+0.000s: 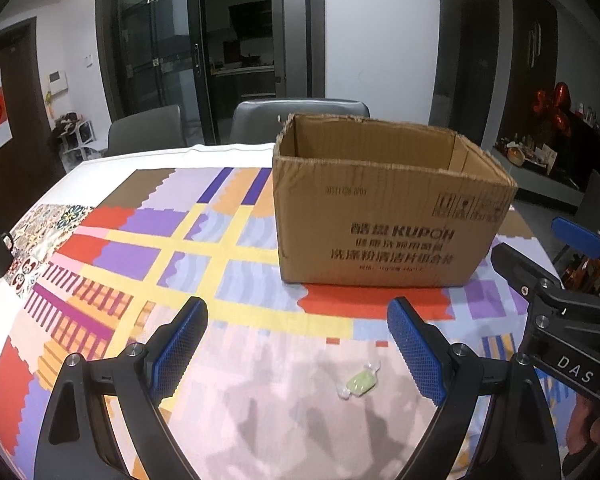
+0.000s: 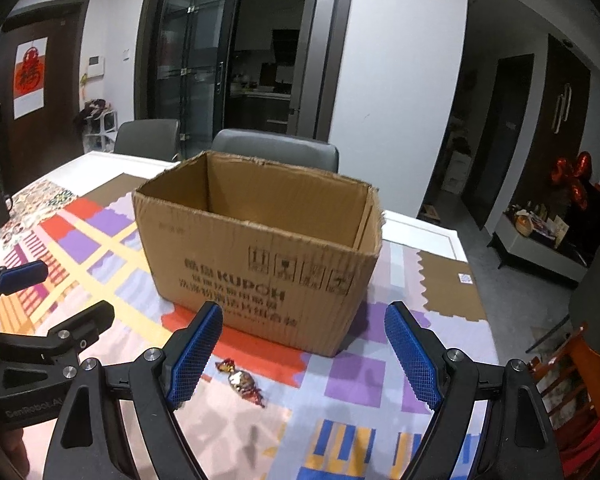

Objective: Organize snacks
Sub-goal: 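Withdraw both open tools from the box toward the last two candies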

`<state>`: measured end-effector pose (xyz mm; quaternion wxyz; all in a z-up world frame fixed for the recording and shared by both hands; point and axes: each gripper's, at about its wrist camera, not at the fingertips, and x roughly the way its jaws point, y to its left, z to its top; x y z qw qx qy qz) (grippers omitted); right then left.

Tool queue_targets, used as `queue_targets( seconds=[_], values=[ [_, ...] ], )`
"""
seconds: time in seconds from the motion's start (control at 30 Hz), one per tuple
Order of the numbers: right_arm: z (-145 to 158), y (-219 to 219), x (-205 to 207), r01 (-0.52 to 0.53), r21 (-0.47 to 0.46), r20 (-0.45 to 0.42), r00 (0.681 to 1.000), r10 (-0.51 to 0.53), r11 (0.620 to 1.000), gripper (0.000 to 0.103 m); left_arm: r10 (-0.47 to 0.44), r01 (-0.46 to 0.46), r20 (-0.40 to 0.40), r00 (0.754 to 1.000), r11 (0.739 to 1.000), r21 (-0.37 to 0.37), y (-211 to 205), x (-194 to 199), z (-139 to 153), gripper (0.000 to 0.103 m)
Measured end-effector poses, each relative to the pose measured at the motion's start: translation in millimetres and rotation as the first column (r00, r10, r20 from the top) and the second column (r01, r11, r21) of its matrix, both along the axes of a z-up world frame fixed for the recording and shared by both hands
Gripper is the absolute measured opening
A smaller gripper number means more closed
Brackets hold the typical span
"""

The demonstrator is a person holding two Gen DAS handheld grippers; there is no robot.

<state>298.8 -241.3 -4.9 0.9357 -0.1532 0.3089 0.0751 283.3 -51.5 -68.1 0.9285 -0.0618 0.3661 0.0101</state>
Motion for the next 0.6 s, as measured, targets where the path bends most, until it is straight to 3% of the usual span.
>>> queue_targets(
  seconds=[0.37,0.6],
  values=[
    [-28,0,-2,-0.063,-0.01,-0.052,0.997,0.062,0.998,0.084,-0.01,0.01,-0.029,1.0,1.0,0.009,-14,-12,-32,0.09],
    [-49,-4,-2,-0.1,-0.003,-0.101,0.99,0.1,0.995,0.084,-0.01,0.008,-0.047,0.999,0.999,-0.036,-23,-19,-52,0.088]
  ],
)
